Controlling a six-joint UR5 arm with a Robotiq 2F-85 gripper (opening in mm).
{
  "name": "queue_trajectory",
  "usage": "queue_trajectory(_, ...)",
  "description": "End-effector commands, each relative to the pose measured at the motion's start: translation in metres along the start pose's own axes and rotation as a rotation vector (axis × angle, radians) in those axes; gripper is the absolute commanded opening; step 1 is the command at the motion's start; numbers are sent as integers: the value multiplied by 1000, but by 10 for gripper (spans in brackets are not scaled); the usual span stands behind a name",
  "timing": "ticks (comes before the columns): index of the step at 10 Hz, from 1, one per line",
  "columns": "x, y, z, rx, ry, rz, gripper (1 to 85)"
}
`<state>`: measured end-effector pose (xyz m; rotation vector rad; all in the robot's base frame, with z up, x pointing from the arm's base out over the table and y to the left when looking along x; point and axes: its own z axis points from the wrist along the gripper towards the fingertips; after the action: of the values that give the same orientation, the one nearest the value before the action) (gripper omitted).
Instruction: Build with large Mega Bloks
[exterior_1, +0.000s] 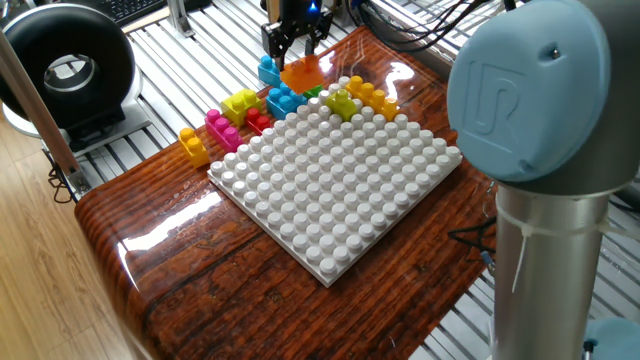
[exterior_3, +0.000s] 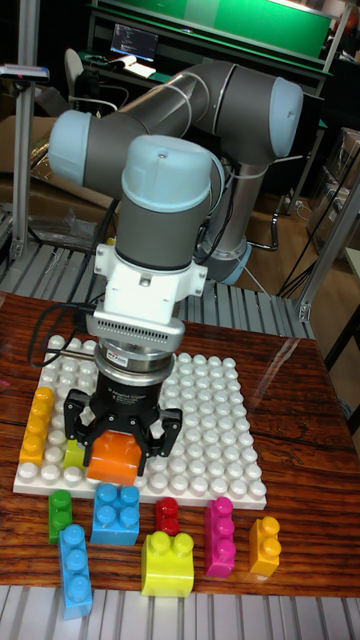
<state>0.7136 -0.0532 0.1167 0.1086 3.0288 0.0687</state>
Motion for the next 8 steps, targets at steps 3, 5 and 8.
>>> queue_trajectory(3,11,0,-4,-5,18,-40,10)
queue_trajectory(5,41,-9,-11,-25,18,-53,10)
queue_trajectory(8,76,-20,-23,-33,9,-77,10)
